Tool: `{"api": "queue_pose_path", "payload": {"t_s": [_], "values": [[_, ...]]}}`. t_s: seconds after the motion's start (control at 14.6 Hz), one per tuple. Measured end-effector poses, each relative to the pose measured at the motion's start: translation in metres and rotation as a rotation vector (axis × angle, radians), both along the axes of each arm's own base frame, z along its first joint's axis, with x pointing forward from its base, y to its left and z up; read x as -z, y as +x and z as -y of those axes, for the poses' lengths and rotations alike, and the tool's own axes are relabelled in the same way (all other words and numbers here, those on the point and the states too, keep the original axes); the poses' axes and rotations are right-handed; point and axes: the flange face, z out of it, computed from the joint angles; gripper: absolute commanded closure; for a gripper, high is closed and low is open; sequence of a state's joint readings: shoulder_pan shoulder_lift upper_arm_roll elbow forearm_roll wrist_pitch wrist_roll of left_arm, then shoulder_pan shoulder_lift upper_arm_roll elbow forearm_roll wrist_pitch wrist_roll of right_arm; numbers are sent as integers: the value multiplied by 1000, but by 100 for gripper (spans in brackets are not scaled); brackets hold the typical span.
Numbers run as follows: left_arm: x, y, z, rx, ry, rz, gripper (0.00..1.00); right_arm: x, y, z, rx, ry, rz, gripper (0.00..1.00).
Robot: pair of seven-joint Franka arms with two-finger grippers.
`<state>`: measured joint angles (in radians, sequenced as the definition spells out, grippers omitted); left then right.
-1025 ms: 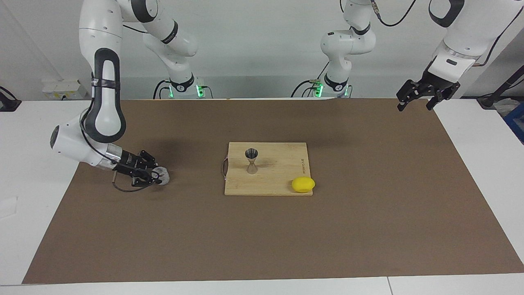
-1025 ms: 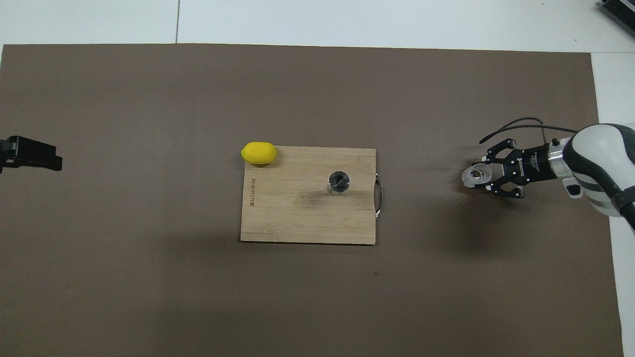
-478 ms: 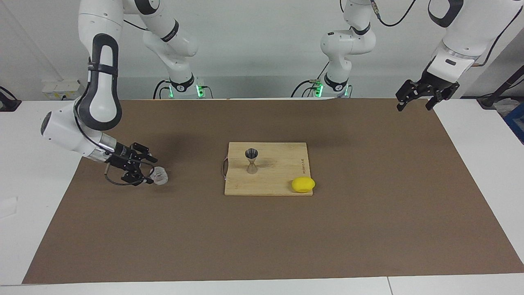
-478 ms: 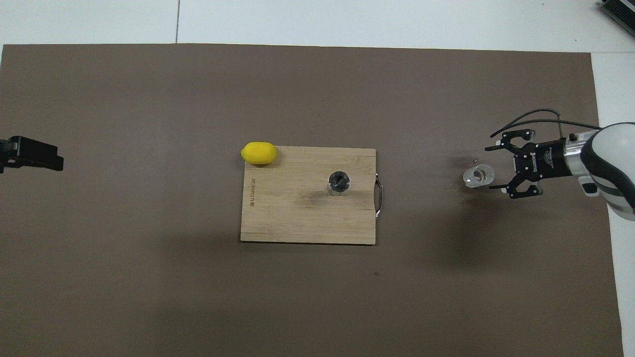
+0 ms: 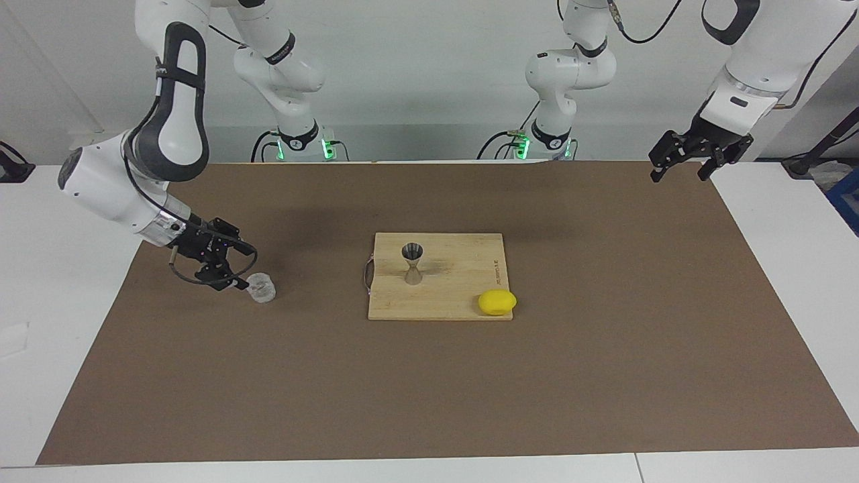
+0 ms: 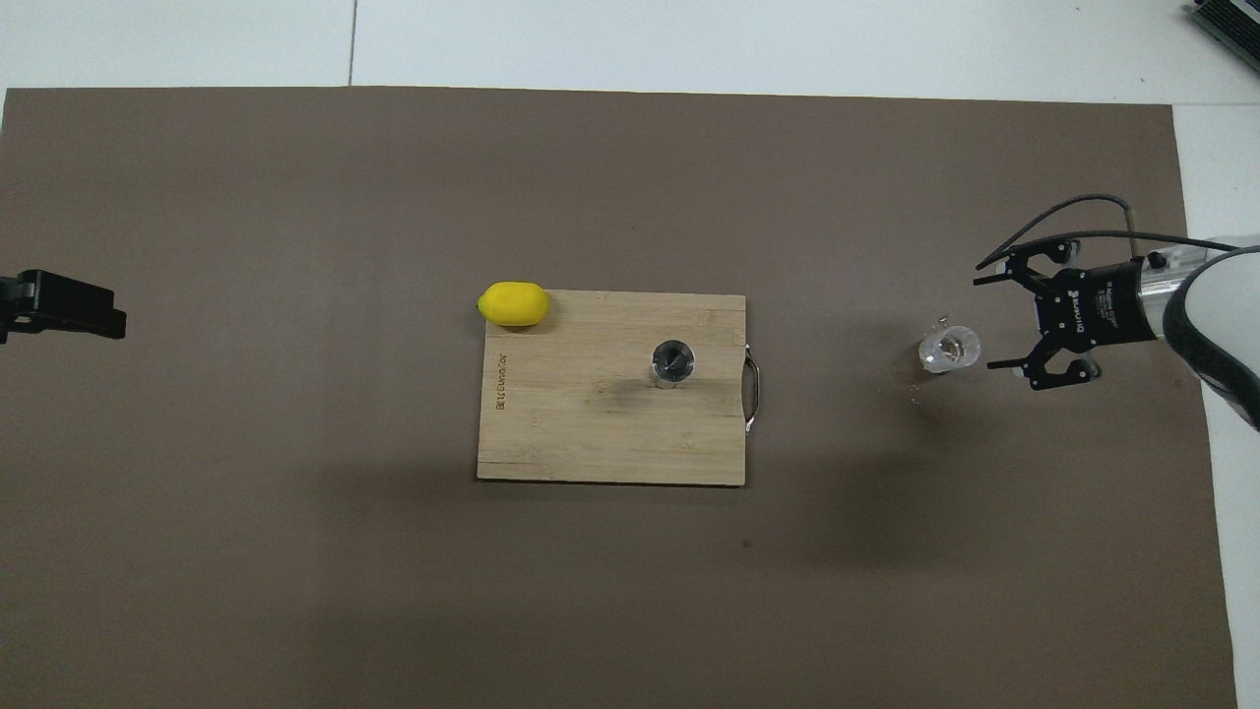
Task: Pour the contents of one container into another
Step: 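Lower the glass cup onto the table and open the right gripper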
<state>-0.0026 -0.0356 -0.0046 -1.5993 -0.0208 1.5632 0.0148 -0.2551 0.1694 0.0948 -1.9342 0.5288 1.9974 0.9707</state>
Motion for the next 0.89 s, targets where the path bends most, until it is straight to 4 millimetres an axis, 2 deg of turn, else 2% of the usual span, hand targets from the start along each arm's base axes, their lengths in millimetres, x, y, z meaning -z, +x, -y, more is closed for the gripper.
{"api": "queue_pose_path", "payload": {"t_s": [0.34, 0.61, 0.75, 0.89], "values": [[0, 0, 0, 0, 0, 1, 0, -45, -3, -61, -144, -164, 48, 0], [0, 0, 0, 0, 0, 1, 0, -66, -7, -113, -313, -303, 97, 0], [0, 0, 0, -1, 0, 1, 0, -73, -9, -129, -454, -374, 122, 0], [0, 0, -1, -3, 0, 2, 0, -81, -9, -135, -626, -416, 151, 0]]}}
